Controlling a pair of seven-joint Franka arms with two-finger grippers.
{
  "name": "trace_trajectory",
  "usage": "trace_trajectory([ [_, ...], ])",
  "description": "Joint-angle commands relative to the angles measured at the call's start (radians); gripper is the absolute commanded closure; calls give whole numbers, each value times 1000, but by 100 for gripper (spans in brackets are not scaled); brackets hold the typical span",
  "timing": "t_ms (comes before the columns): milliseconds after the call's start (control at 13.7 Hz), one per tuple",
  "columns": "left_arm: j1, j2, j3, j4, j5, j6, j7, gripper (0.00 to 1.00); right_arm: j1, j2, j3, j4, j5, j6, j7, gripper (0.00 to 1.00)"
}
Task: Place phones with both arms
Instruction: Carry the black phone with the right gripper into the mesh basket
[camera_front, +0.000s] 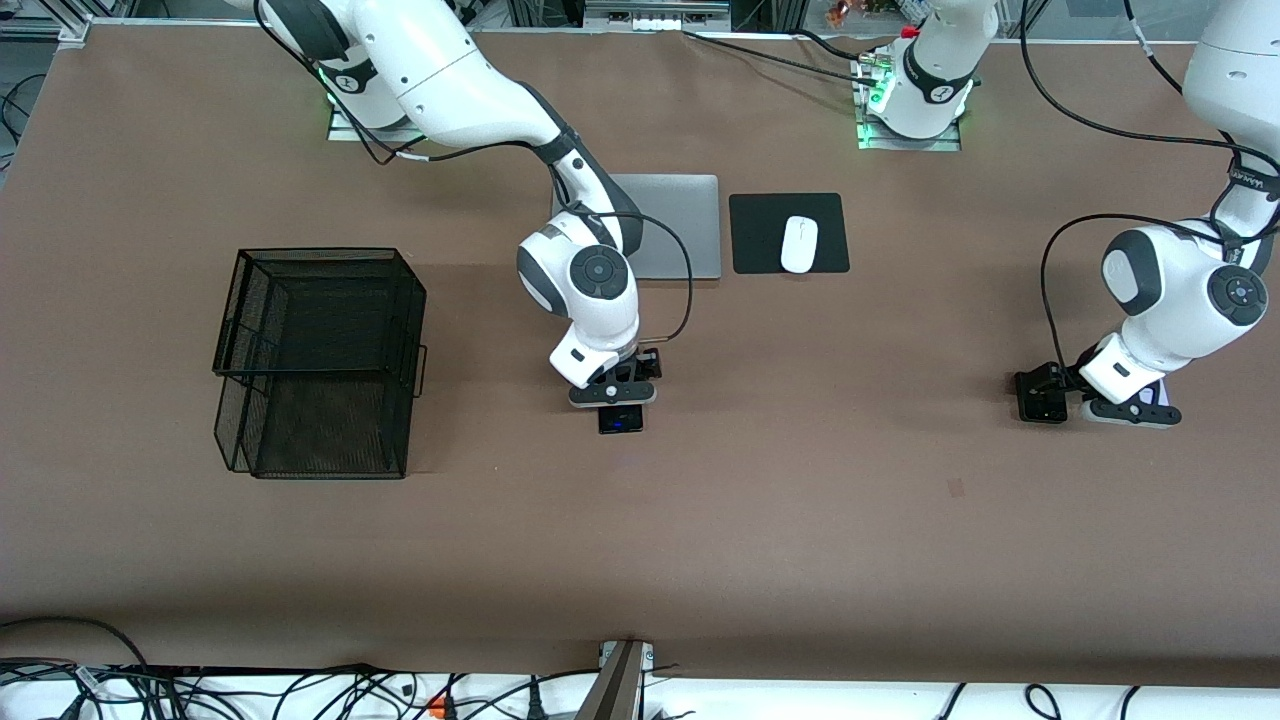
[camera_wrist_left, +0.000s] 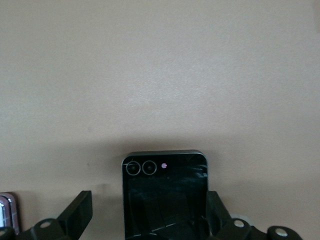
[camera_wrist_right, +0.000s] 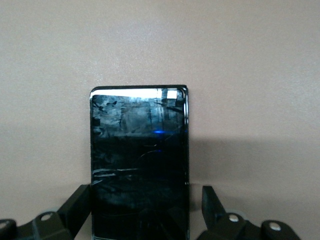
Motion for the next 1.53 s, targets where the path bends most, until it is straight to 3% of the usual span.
trace_trajectory([
  [0,13,7,-15,-9,14,24,7,0,11,16,-10,25,-47,5,29,38],
  [73,13,8,-15,-9,14,29,5,0,10,14,-10,25,-50,3,34,69],
  [146,13,14,-15,-9,14,38,4,0,8,14,-10,25,-50,3,32,88],
  [218,13,20,-15,-9,14,46,4,0,8,7,-10,25,-50,0,29,100],
  [437,13,34,-15,-9,14,72,2,0,0,-103,-54,28,-43,-140,30,100],
  [800,13,57,-13,-9,12,104,-38,0,-16,-392,-233,7,-33,-498,-11,100],
  [1019,5,56,-15,-6,12,104,-101,0,-38,-544,-377,-81,51,-586,-254,100],
  [1237,-10,54,-16,-6,12,104,-139,0,-36,-674,-508,-238,77,-615,-409,100],
  [1455,-12,57,-15,-7,14,105,-138,0,-36,-837,-582,-526,66,-439,-494,100],
])
